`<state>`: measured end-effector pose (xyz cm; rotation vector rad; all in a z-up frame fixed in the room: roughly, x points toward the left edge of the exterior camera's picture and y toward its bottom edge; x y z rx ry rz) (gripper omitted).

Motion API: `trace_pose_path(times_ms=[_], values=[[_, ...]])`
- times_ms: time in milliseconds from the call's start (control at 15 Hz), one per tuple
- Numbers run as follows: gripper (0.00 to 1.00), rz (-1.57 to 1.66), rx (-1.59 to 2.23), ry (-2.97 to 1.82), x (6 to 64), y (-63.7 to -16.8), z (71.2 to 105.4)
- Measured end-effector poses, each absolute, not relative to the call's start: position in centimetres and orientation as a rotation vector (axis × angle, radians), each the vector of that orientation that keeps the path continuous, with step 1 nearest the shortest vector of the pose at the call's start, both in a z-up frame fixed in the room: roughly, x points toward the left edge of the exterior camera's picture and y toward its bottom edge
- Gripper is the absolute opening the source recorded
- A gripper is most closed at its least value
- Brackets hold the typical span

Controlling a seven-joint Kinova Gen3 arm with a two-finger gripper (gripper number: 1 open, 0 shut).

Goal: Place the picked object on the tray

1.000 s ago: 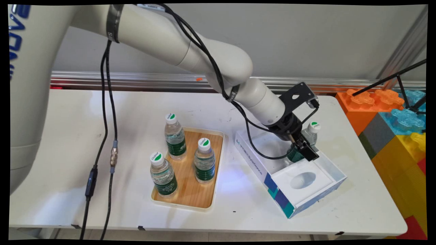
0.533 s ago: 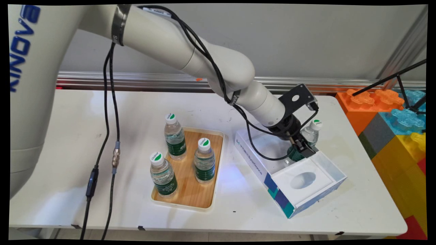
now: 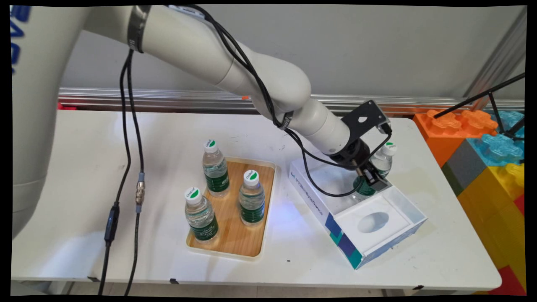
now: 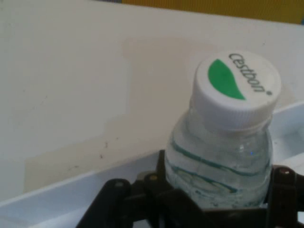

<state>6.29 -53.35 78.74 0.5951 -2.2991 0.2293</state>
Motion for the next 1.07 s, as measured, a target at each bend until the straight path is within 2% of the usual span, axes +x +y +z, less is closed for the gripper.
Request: trace_pose_path(times_ms=[533, 1067], values=[[0.0, 0.24, 0.624, -2.244, 8.1, -51.7, 85.0], [0.0, 0.26, 0.598, -2.261, 14.4, -48.7, 92.3]])
